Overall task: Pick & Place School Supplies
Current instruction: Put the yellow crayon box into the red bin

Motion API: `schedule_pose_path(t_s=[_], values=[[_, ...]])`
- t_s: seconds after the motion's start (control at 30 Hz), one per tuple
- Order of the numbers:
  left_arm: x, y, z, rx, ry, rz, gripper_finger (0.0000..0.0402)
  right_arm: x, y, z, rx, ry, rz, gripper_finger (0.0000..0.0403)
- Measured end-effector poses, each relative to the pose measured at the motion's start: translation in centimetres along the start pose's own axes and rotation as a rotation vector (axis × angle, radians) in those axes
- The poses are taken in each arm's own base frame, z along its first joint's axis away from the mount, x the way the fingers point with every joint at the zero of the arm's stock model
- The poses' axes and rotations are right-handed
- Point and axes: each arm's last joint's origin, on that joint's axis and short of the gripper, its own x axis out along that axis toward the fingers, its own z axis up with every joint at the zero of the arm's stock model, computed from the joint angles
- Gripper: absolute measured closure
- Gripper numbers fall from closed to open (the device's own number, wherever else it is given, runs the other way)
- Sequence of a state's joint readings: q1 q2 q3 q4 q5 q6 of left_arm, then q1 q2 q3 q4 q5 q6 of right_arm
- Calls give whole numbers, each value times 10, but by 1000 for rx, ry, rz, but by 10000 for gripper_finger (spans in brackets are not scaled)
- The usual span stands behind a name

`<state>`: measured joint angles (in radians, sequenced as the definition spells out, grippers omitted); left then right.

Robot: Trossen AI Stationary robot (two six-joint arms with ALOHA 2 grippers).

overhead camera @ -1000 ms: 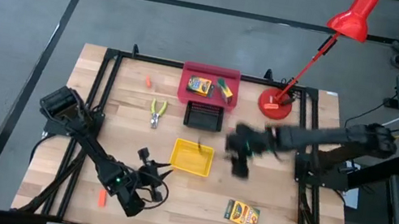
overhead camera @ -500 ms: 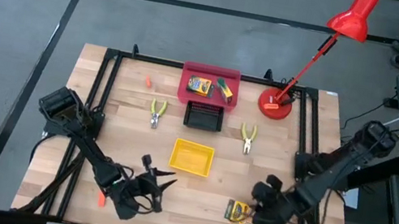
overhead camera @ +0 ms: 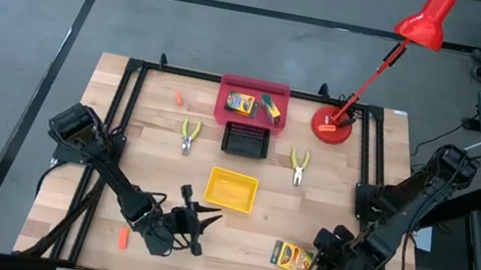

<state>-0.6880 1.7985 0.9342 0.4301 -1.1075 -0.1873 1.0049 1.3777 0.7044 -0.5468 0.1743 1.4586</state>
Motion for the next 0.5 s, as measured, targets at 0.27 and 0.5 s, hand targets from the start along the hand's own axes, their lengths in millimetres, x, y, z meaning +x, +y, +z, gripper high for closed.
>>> schedule_pose_path(t_s=[0.27, 0.5], values=[[-4, -2, 0, -6, -3, -13, 334, 3, 1, -2, -1, 51, -2, 329], [-7, -4, 1, -16, -13, -8, 339, 25, 10, -4, -49, 86, 26, 362]])
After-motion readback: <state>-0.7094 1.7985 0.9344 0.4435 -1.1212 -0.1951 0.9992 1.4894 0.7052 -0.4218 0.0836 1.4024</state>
